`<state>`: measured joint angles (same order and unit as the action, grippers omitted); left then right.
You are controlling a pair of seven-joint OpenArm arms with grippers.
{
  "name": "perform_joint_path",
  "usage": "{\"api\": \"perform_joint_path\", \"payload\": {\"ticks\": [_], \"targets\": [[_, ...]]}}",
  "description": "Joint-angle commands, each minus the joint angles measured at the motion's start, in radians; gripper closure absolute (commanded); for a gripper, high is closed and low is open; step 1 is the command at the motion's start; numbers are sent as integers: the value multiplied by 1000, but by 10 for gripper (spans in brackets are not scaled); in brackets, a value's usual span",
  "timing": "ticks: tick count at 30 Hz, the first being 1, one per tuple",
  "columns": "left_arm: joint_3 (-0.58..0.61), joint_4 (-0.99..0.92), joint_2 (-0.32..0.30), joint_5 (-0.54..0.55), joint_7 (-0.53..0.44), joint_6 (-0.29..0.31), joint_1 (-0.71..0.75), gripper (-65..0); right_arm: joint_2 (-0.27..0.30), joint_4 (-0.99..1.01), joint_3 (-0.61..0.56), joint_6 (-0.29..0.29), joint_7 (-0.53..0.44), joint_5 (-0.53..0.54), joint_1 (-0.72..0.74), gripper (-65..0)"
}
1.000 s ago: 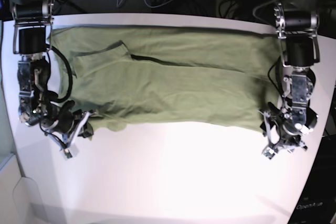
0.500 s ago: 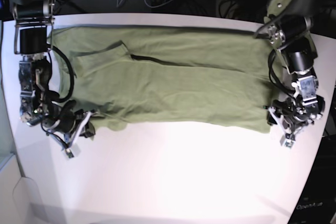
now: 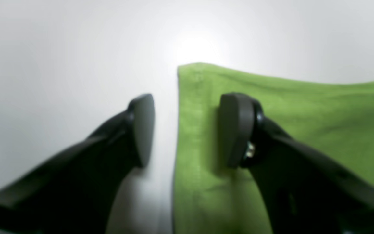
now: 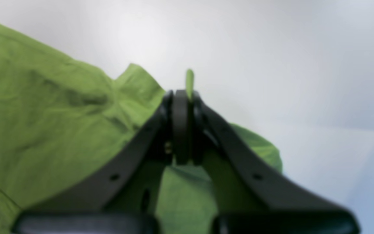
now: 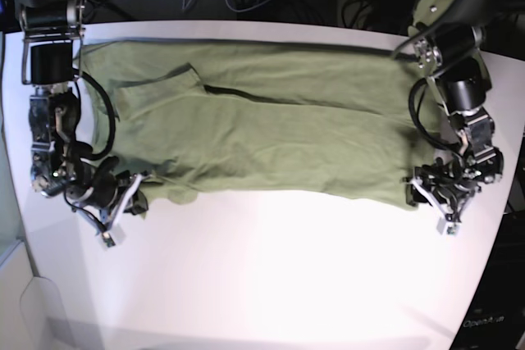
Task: Fold the T-shirt properly
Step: 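Lift the hem edge with both grippers and pull it taut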
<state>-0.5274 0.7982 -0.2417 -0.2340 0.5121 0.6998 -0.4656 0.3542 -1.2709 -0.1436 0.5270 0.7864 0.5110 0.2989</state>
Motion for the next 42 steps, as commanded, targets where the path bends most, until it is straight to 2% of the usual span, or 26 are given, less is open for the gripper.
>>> {"api": "perform_joint_path", "payload": {"ticks": [1, 18, 24, 32, 34, 38, 39, 42], "targets": [[0, 14, -14, 22, -20, -2, -29, -314, 13, -17, 5, 6, -18, 16, 27, -13], [-64, 11, -3, 29, -22, -9, -20, -314, 13, -14, 5, 6, -18, 16, 27, -13], [-64, -89, 5, 29, -30, -9, -20, -314, 13, -14, 5, 6, -18, 16, 27, -13], [-64, -104, 6, 29, -22, -9, -20, -306, 13, -16, 5, 6, -18, 16, 27, -13], [-64, -107, 6, 29, -22, -2, -20, -273, 13, -16, 5, 6, -18, 16, 27, -13], [-58, -107, 8, 29, -20, -2, -15, -82, 13, -17, 6, 6, -18, 16, 27, -13], [-58, -109, 8, 28, -19, -2, -14, -52, 13, -17, 6, 6, -18, 16, 27, -13], [-56, -109, 8, 20, -19, -2, -12, -41, 13, -17, 6, 6, -18, 16, 27, -13]]}}
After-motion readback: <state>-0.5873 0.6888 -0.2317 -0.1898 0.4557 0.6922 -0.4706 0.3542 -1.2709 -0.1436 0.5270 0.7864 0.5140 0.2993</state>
